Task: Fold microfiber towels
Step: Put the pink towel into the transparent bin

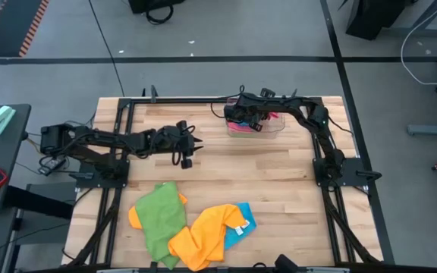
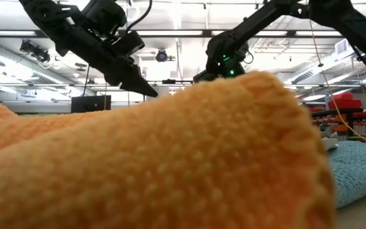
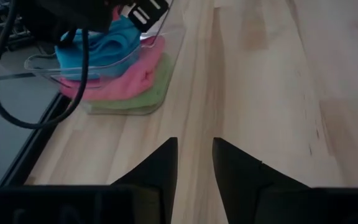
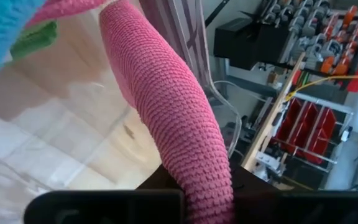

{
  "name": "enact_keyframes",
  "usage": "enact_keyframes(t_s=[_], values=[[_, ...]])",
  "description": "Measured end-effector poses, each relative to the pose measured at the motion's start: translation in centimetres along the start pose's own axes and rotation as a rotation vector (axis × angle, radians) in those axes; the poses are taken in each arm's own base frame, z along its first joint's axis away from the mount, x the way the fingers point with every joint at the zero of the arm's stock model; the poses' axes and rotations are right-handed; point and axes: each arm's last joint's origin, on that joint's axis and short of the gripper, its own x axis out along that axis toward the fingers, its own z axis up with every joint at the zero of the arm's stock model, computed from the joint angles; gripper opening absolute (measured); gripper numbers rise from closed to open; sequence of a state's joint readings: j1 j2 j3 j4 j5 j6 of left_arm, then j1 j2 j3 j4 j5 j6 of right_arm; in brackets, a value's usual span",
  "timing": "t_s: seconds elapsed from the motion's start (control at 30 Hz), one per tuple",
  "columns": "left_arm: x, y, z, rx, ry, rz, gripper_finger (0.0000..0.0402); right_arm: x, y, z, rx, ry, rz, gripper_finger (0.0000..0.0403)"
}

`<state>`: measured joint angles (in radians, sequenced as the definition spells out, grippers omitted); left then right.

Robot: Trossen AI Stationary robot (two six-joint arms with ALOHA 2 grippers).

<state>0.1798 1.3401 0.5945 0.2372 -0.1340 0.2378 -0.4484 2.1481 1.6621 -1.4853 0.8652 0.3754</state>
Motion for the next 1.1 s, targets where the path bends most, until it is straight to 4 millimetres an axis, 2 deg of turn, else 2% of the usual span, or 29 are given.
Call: enact_keyframes(t_s=[0.17, 0.37, 0.9, 1.1], values=[[0.0, 0.0, 0.0, 0.008, 0.002, 0.0, 0.0108, 0.1, 0.3, 0.1, 0.043, -0.008, 0.01, 0.0026], [0.0, 0.0, 0.0, 0.027, 0.002, 0.0, 0.0107, 0.5, 0.6, -0.4, -0.011, 0.026, -0.002, 0.0026], [0.0, 0.1, 0.2, 0.062, -0.017, 0.006, 0.0107, -0.1, -0.8, -1.4, -0.099, 0.064, 0.012, 0.0027], [0.0, 0.0, 0.2, 0.062, -0.018, 0.006, 0.0105, 0.7, -1.2, -1.3, -0.098, 0.106, 0.087, 0.0042]])
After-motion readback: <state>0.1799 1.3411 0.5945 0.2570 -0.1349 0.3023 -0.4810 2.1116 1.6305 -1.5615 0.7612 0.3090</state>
